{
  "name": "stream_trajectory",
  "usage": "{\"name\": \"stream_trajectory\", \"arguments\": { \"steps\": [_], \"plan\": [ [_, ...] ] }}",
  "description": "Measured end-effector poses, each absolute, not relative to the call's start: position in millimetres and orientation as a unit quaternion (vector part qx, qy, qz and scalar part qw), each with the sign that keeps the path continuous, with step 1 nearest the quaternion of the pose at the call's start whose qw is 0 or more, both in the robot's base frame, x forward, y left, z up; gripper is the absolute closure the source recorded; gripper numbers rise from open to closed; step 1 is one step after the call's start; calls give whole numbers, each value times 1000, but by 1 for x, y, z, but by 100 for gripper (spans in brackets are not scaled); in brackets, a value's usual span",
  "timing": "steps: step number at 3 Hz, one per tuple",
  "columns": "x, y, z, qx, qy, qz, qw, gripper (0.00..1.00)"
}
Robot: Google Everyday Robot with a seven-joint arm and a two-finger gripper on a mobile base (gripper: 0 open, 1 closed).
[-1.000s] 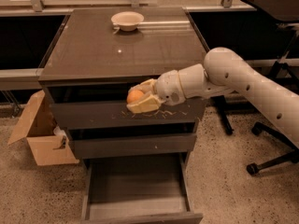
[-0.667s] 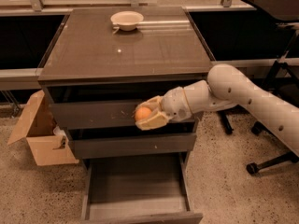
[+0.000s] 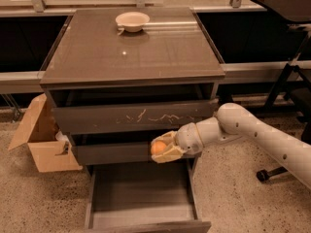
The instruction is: Place orange into bottom drawer
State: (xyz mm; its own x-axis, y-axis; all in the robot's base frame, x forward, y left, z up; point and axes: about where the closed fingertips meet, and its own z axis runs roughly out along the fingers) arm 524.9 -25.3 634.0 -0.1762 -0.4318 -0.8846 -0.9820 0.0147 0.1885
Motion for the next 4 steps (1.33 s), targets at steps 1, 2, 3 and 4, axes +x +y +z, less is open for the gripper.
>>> {"name": "stream_trajectory", "arguments": {
  "steps": [1,2,3,4],
  "plan": [
    [525,-25,634,-556,636,428,321,100],
    [521,-49,599,-571,663,377,304,100],
    [520,-78,545,-582,691,325,278,100],
    [522,-108,484,-589,711,293,249,100]
  ]
}}
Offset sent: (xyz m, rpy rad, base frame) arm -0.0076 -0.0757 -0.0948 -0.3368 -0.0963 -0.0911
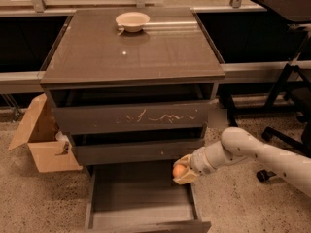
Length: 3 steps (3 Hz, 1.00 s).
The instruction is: Place orange into bottom drawer
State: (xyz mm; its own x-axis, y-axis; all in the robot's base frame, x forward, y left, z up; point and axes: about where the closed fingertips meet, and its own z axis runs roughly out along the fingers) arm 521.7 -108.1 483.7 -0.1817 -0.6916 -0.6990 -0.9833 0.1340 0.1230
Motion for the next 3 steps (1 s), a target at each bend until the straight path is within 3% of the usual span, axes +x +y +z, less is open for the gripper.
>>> {"name": "stream_trajectory", "arguments": {
  "steps": [3],
  "plan": [
    [543,-61,389,-597,666,359,268,100]
  ]
}}
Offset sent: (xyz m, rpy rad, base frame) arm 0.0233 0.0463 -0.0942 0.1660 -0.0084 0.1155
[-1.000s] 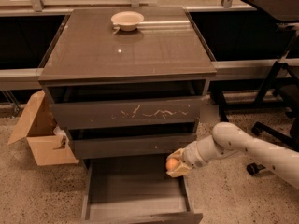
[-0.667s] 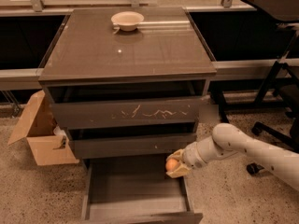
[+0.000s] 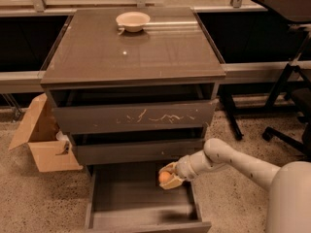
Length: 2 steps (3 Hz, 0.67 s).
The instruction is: Place orange into bottom drawer
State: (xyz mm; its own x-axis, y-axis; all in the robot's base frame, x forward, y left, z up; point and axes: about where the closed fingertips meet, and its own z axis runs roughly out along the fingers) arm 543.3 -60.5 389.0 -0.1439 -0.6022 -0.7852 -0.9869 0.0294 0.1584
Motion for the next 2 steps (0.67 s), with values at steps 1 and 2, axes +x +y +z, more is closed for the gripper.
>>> {"name": "stream_trajectory", "arguments": {
  "steps": [1,2],
  "plan": [
    [550,-41,348,-590,657,389,263,100],
    [548,-29,320,-579,657,413,253,100]
  ]
}}
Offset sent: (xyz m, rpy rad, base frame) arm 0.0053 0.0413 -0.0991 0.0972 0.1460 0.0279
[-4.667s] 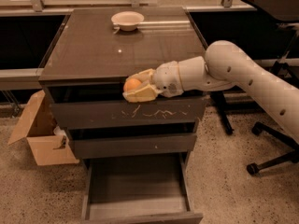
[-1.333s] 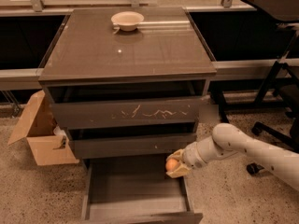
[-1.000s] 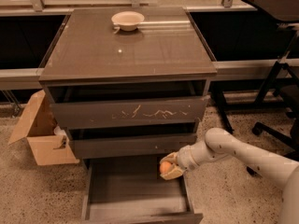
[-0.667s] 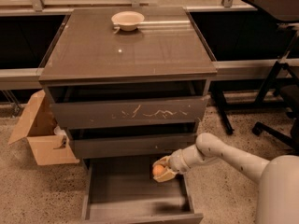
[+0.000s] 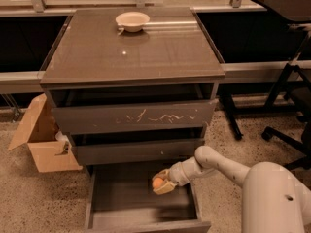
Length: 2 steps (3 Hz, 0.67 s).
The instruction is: Place orange into bottom drawer
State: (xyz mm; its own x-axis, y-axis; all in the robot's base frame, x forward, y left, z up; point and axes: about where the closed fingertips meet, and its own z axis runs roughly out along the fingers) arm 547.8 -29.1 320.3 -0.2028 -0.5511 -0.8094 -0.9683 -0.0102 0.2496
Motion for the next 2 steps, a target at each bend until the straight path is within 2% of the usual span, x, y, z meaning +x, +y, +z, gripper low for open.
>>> {"name": "stream_trajectory", "arguments": {
  "steps": [2],
  "plan": [
    [547,-27,299,-576,668,404,244,100]
  ]
}}
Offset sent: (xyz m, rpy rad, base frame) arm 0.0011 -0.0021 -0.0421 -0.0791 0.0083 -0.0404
